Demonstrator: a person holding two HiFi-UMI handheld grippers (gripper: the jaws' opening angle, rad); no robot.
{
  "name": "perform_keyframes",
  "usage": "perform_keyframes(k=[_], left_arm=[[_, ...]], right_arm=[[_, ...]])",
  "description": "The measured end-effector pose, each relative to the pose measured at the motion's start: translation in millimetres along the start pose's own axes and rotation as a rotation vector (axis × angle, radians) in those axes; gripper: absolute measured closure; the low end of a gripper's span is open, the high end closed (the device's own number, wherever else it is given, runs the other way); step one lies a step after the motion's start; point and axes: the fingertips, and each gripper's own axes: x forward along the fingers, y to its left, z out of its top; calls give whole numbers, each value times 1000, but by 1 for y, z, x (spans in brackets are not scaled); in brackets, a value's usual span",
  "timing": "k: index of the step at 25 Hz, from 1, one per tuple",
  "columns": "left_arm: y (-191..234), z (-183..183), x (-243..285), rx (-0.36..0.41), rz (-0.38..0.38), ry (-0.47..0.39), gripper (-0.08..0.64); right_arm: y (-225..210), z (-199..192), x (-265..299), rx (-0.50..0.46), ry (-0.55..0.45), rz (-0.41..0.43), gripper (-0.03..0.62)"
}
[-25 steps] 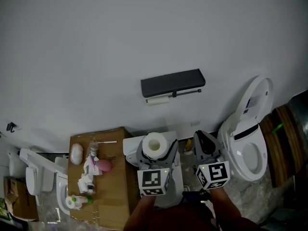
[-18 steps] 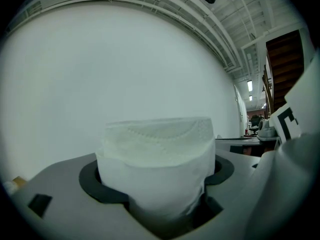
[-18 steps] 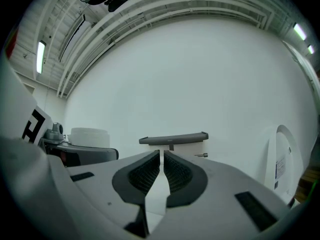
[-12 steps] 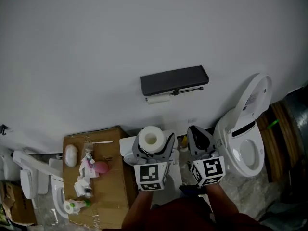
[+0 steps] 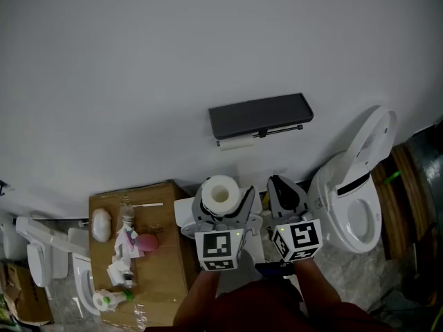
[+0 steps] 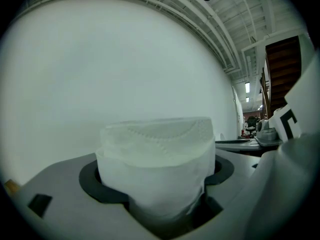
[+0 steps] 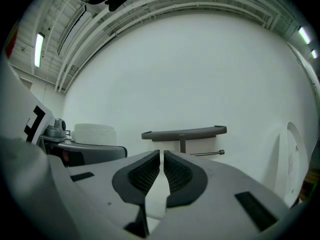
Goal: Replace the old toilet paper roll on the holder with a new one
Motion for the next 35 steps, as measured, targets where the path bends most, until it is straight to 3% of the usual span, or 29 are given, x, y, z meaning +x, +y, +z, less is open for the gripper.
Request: perform_keyframes(k=[7, 11, 14, 17, 19, 22, 25, 28, 35], left_arm=[[15, -2, 12, -1, -1, -1, 104], [24, -7, 19, -108, -9, 6, 104], [35, -10, 20, -177, 6, 7, 104], [46, -10, 15, -191, 31, 4, 103], [53, -9, 8, -165, 55, 1, 104], [63, -9, -4, -120, 91, 0, 103], [74, -12, -11, -113, 119, 5, 104], [83, -14, -17, -112, 139, 11, 104], [96, -22, -25, -106, 167, 31, 103]], right_arm=[[5, -10, 22, 2, 21, 1, 555], [6, -18, 26, 14, 40, 2, 555], [5, -30, 35, 76, 61, 16, 555], [2, -45, 56, 261, 67, 45, 555], [2, -52, 75, 475, 49, 92, 554], [4, -59, 101, 847, 2, 167, 408], [-3, -64, 122, 1109, -61, 155, 357], [-9, -63, 140, 1250, -151, 142, 338], [-20, -67, 173, 1400, -218, 96, 330]])
